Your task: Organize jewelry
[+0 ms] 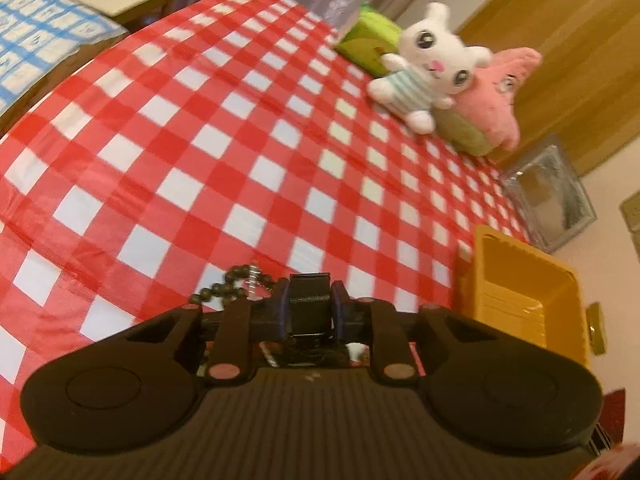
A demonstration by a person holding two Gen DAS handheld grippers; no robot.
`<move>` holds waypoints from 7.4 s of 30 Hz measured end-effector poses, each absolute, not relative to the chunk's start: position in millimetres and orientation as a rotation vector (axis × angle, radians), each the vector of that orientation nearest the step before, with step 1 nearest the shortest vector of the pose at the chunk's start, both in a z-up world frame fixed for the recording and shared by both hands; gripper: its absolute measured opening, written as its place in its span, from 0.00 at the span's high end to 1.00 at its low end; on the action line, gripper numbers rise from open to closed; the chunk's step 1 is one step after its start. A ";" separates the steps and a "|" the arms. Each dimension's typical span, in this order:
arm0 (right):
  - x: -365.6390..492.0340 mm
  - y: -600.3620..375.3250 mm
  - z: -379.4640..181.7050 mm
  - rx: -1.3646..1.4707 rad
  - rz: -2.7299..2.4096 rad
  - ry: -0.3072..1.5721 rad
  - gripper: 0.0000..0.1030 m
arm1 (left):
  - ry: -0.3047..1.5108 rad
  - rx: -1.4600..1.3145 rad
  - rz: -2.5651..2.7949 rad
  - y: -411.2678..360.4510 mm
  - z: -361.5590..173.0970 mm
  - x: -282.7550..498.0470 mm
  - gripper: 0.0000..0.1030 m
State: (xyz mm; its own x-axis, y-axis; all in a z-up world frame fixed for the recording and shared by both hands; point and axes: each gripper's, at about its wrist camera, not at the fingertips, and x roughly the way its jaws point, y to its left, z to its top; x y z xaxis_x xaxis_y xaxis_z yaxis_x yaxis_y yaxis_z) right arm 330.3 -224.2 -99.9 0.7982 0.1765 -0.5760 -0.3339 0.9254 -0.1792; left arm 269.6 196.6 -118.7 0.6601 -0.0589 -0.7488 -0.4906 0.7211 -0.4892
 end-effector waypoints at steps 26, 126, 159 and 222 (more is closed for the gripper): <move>324.8 -222.5 -99.5 -0.272 0.290 0.576 0.97 | 0.825 -0.381 0.139 131.9 -86.1 265.2 0.92; 329.4 -226.2 -105.5 -0.254 0.328 0.591 0.97 | 0.809 -0.403 0.307 162.9 -65.0 232.8 0.75; 315.5 -232.3 -100.7 -0.267 0.305 0.603 0.96 | 1.009 -0.237 0.148 108.1 -141.5 218.1 0.90; 317.7 -231.4 -93.7 -0.244 0.330 0.580 0.96 | 0.545 -0.227 -0.044 94.0 67.2 214.0 0.98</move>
State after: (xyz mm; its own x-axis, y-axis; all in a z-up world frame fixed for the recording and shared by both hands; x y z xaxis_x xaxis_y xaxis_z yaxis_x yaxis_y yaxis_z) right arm 317.7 -231.4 -93.7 0.7865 0.2347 -0.5712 -0.3704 0.9194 -0.1322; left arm 214.0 94.0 67.2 0.8550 -0.1012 -0.5086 -0.0188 0.9741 -0.2255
